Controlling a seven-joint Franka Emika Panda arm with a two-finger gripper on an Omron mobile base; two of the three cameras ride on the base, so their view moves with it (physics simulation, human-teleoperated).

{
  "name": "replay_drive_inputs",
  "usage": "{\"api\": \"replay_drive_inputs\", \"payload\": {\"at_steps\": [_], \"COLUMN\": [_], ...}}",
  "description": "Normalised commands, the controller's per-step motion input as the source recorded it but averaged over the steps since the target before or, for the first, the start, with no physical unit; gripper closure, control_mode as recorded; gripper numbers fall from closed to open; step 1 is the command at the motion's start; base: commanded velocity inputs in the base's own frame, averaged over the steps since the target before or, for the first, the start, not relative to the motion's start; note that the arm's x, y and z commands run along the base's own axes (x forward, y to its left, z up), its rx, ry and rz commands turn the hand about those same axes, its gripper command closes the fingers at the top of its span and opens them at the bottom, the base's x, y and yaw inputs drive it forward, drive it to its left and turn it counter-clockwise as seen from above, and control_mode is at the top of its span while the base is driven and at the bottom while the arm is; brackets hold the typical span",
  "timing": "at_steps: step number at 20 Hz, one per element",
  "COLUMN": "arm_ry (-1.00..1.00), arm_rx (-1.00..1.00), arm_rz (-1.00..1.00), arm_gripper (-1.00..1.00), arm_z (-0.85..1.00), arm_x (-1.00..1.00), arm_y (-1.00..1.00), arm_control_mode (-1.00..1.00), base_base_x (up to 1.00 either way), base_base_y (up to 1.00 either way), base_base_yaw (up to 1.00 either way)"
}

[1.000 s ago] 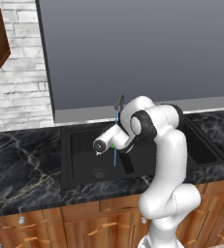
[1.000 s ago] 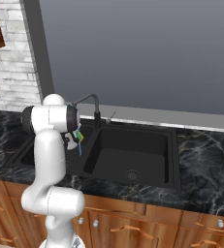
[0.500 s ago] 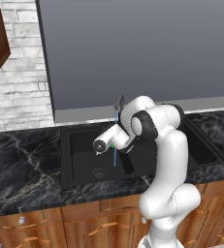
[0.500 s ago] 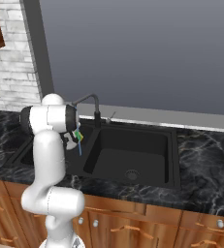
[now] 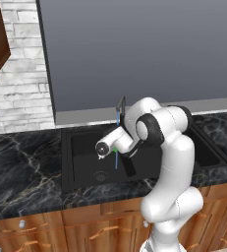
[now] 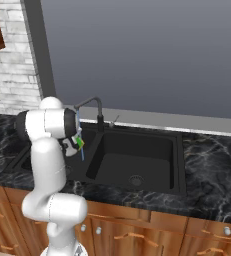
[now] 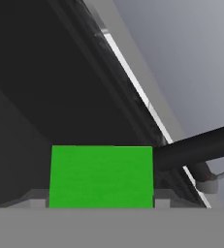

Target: Soak the sponge with water for a few seconds and then drop it inside the sink.

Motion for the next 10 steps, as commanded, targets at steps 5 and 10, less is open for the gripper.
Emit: {"api": "replay_drive_inputs", "payload": {"at_steps": [5, 10], "arm_ry": [0.02, 0.0], "arm_rx": [0.0, 0.0], "arm_rz": [0.0, 0.0], "arm_gripper": [1.0, 1.0], "arm_z": [0.02, 0.0], "arm_x": [-0.02, 0.08], "arm_y": [0.0, 0.0], "arm_control_mode": [-1.0, -1.0], "base_base_x": [0.0, 0.0], "base_base_y": [0.0, 0.0], "base_base_yaw": [0.0, 0.0]}}
